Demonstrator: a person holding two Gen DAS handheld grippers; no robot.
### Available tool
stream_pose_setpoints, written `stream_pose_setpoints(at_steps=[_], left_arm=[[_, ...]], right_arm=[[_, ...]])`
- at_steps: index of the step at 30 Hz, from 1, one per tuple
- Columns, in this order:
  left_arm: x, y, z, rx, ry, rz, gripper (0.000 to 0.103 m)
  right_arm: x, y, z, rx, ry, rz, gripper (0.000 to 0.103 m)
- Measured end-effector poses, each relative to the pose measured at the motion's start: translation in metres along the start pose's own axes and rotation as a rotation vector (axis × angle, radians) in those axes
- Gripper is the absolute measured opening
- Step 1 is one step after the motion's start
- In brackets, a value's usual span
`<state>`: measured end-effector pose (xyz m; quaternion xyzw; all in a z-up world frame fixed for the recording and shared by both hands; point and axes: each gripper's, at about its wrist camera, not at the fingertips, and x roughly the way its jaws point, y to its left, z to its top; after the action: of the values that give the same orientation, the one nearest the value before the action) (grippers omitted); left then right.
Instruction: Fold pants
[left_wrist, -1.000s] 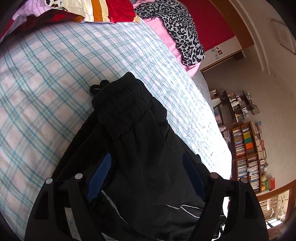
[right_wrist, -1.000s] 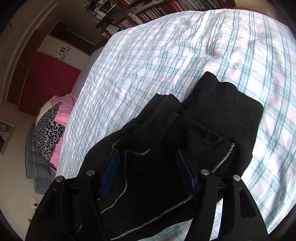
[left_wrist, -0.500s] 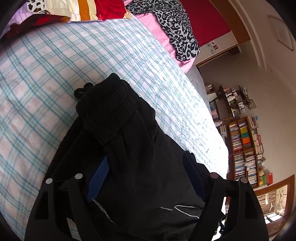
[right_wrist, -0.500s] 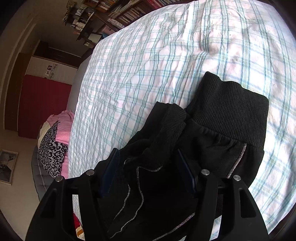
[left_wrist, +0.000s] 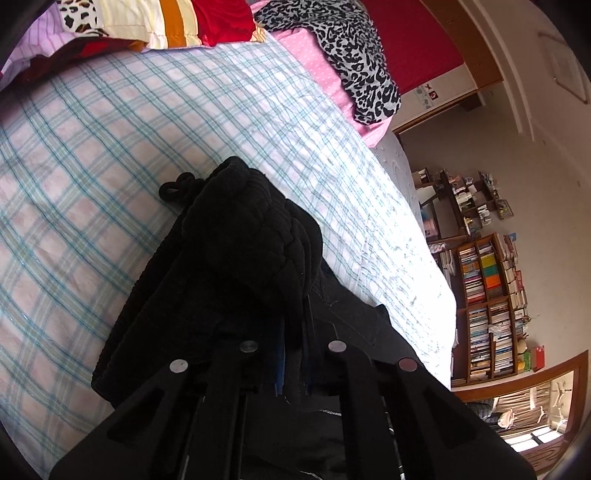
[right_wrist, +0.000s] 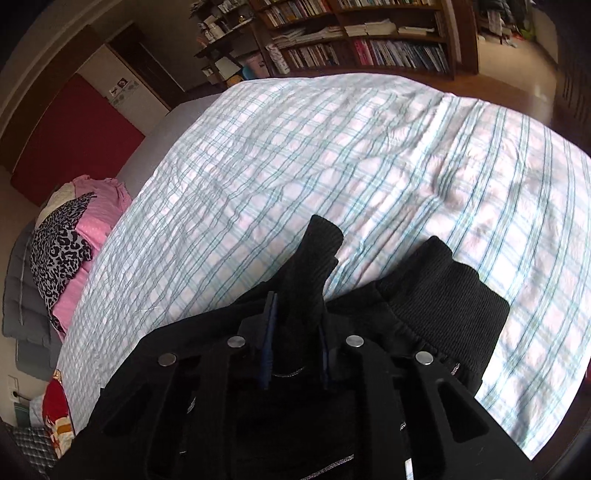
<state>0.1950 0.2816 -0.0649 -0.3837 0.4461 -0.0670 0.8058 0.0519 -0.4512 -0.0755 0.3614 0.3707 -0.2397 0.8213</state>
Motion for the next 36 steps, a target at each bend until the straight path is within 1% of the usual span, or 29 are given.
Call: stream_pose_setpoints(at_steps=[2, 6, 9, 10, 11, 12, 14, 16, 17, 19, 21, 22, 23, 24, 25, 26, 28, 30, 33, 35, 36], left_arm=[[-0.012, -0.006, 0.001, 0.000, -0.016, -0.019, 0.006], [-0.037, -0.012, -0.002, 0.000, -0.036, -0.050, 0.006], [-0.050, -0.010, -0.015, 0.037, -0.021, -0.037, 0.006], [-0.051, -0.007, -0.021, 0.051, -0.011, -0.027, 0.006], [-0.052, -0.004, -0.028, 0.068, 0.000, -0.003, 0.006], [-0.051, 0.002, -0.035, 0.080, 0.013, 0.025, 0.006], [-0.044, 0.020, -0.047, 0.062, 0.057, 0.044, 0.006], [-0.036, 0.036, -0.059, 0.049, 0.084, 0.072, 0.006], [-0.035, 0.041, -0.063, 0.043, 0.087, 0.080, 0.006], [-0.033, 0.049, -0.067, 0.023, 0.087, 0.072, 0.007], [-0.033, 0.049, -0.066, 0.022, 0.080, 0.071, 0.009], [-0.033, 0.047, -0.066, 0.025, 0.078, 0.077, 0.009], [-0.032, 0.046, -0.066, 0.033, 0.079, 0.080, 0.009], [-0.031, 0.045, -0.066, 0.039, 0.078, 0.085, 0.010], [-0.031, 0.043, -0.066, 0.041, 0.080, 0.089, 0.012], [-0.030, 0.042, -0.066, 0.040, 0.083, 0.087, 0.016], [-0.027, 0.038, -0.065, 0.040, 0.084, 0.086, 0.019], [-0.028, 0.037, -0.066, 0.041, 0.087, 0.087, 0.020], [-0.028, 0.036, -0.067, 0.042, 0.086, 0.087, 0.020], [-0.027, 0.036, -0.068, 0.039, 0.088, 0.091, 0.020], [-0.027, 0.036, -0.068, 0.036, 0.090, 0.091, 0.020]], right_arm=[[-0.011, 0.001, 0.005, -0.026, -0.037, 0.008, 0.018], [-0.035, -0.013, 0.013, -0.011, -0.090, 0.016, 0.018], [-0.051, -0.036, 0.009, 0.000, -0.107, 0.007, 0.017], [-0.051, -0.042, 0.006, -0.008, -0.111, -0.010, 0.013], [-0.053, -0.049, 0.001, -0.022, -0.121, -0.049, 0.005], [-0.052, -0.059, -0.003, -0.030, -0.119, -0.072, 0.005], [-0.046, -0.083, -0.013, 0.003, -0.089, -0.067, 0.005], [-0.039, -0.101, -0.022, 0.017, -0.067, -0.104, 0.005], [-0.037, -0.108, -0.026, 0.033, -0.056, -0.095, 0.005], [-0.038, -0.119, -0.034, 0.080, -0.038, -0.054, 0.006], [-0.041, -0.124, -0.037, 0.117, -0.027, -0.009, 0.008], [-0.043, -0.124, -0.037, 0.120, -0.026, 0.002, 0.015], [-0.044, -0.123, -0.038, 0.119, -0.026, 0.004, 0.027], [-0.045, -0.123, -0.038, 0.123, -0.025, 0.011, 0.033], [-0.045, -0.122, -0.039, 0.127, -0.025, 0.024, 0.043], [-0.045, -0.120, -0.039, 0.122, -0.023, 0.028, 0.044], [-0.040, -0.116, -0.039, 0.107, -0.014, 0.004, 0.044], [-0.039, -0.114, -0.038, 0.127, -0.008, 0.017, 0.044], [-0.043, -0.114, -0.036, 0.159, -0.017, 0.068, 0.044], [-0.045, -0.113, -0.036, 0.170, -0.023, 0.053, 0.044], [-0.047, -0.114, -0.036, 0.177, -0.033, 0.059, 0.044]])
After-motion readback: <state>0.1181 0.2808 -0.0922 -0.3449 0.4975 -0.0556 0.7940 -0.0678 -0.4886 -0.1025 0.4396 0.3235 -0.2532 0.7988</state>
